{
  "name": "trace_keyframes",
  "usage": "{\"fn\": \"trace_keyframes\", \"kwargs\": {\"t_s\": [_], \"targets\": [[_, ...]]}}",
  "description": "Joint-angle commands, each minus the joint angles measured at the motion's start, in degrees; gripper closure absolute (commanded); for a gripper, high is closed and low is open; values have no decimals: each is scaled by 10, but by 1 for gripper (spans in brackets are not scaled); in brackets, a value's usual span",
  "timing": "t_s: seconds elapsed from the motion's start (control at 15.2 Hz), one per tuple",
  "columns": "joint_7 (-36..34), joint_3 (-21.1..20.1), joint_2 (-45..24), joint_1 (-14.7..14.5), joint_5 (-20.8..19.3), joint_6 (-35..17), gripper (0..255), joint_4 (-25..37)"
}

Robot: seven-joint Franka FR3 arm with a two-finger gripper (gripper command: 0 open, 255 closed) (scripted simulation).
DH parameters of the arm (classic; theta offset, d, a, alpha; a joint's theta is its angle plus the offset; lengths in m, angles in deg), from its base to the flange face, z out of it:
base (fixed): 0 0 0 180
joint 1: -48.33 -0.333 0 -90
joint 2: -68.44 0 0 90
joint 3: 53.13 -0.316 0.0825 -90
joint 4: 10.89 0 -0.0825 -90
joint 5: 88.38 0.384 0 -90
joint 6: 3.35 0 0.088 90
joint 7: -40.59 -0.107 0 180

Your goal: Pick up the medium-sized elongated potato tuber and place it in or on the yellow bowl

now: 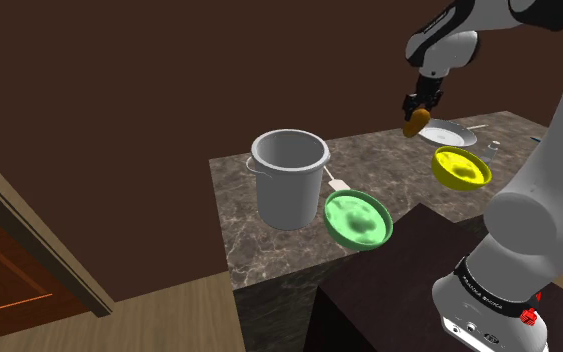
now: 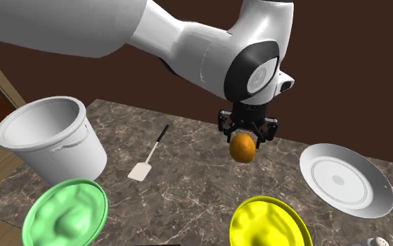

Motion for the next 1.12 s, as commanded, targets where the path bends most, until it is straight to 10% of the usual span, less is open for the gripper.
{"fn": "trace_keyframes", "kwargs": {"t_s": [0.0,1.06], "targets": [[20,9,19,11,-4,-12,255,-30],[157,69,77,84,-10,-77,255,-149]]}}
